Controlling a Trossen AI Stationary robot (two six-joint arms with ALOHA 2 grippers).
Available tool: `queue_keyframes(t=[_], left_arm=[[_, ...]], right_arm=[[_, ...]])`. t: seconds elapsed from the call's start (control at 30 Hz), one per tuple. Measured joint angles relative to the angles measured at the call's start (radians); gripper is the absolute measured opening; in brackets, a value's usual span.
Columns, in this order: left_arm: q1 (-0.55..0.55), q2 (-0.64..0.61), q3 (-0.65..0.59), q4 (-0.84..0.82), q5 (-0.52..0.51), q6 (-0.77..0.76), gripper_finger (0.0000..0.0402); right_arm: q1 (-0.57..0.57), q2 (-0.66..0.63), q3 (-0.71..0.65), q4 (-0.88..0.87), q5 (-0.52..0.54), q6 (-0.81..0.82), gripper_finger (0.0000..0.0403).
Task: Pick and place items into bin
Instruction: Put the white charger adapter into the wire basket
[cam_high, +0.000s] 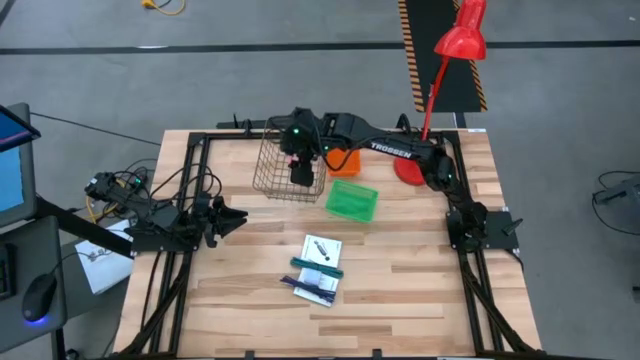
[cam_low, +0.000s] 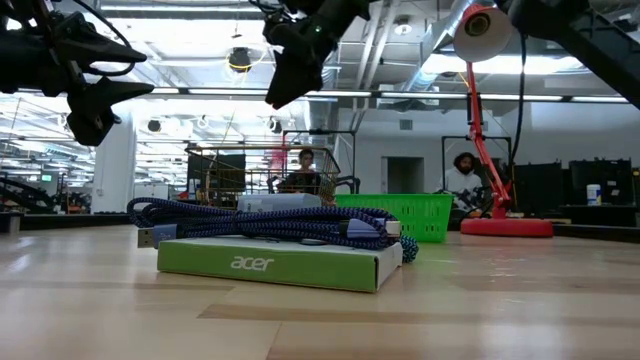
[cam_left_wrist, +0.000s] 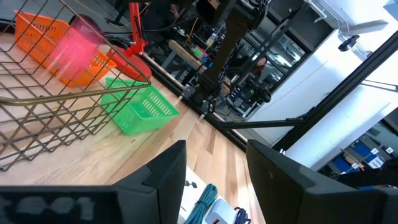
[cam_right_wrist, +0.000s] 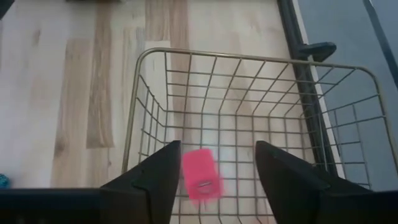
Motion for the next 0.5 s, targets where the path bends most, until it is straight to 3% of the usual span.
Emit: queue_keyframes(t=[0.2, 0.5], left_arm=[[0.0, 0.0, 0.0, 0.0, 0.0, 0.0, 0.0158], [0.0, 0.0, 0.0, 0.0, 0.003, 0.0, 0.0158]], right_arm=[[0.013, 0.0, 0.0, -0.005, 0.066, 0.002, 0.0228], [0.087, 0.0, 0.0, -0.142, 0.078, -0.02, 0.0209]])
